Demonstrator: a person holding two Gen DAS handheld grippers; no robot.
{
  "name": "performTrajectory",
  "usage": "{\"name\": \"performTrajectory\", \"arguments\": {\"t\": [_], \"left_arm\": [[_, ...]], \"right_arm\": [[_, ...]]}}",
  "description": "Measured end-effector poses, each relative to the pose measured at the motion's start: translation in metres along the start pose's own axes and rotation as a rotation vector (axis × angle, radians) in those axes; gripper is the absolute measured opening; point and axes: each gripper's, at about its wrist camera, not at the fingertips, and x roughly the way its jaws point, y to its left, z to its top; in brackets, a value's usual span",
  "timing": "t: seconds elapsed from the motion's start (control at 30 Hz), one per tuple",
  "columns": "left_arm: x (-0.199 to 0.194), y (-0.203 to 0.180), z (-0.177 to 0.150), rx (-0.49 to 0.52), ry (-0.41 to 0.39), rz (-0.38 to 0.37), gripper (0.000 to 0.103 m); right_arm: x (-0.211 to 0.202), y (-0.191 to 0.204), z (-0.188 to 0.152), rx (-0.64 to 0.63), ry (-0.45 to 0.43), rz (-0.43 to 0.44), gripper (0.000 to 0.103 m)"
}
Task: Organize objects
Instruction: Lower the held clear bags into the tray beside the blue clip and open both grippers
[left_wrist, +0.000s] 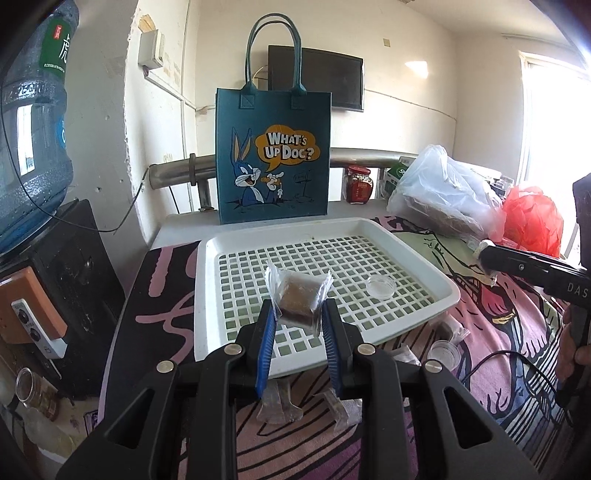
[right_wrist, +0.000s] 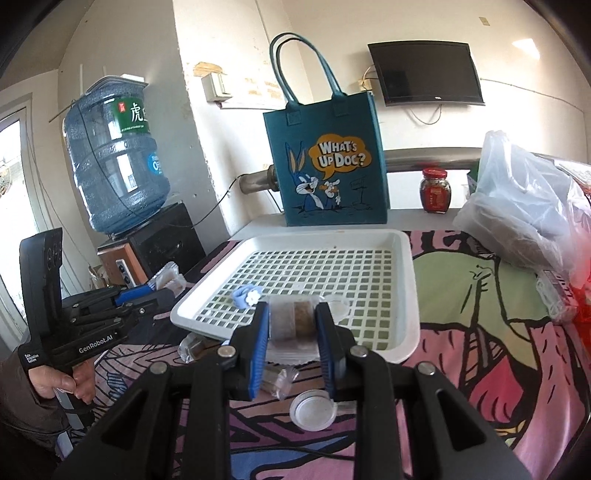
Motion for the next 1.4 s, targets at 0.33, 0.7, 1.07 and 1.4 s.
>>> {"name": "performTrajectory", "arguments": {"t": [0.33,0.7,1.07,1.4], "left_arm": [[0.044,0.014,-0.002,-0.026,0.149,-0.001,0.024],[0.093,0.015,-0.014,-0.061,0.281,0.01,0.027],[0.061,0.019,0.006,-0.091,0.155,0.003,0.076],[-0.01,0.031,0.013,-0.08,-0.004,0.066,0.097]], "right_arm": [[0.035,-0.015,0.015,0.016,0.097,0.007,0.025],[0.121,-0.016,-0.013,-0.026,0.317,-0.079,0.028],[0.078,-0.019,0.009,0.031,0.156,-0.044,0.056],[-0.02,-0.015,0.019,0.031,-0.093,-0.053,0.068]]}}
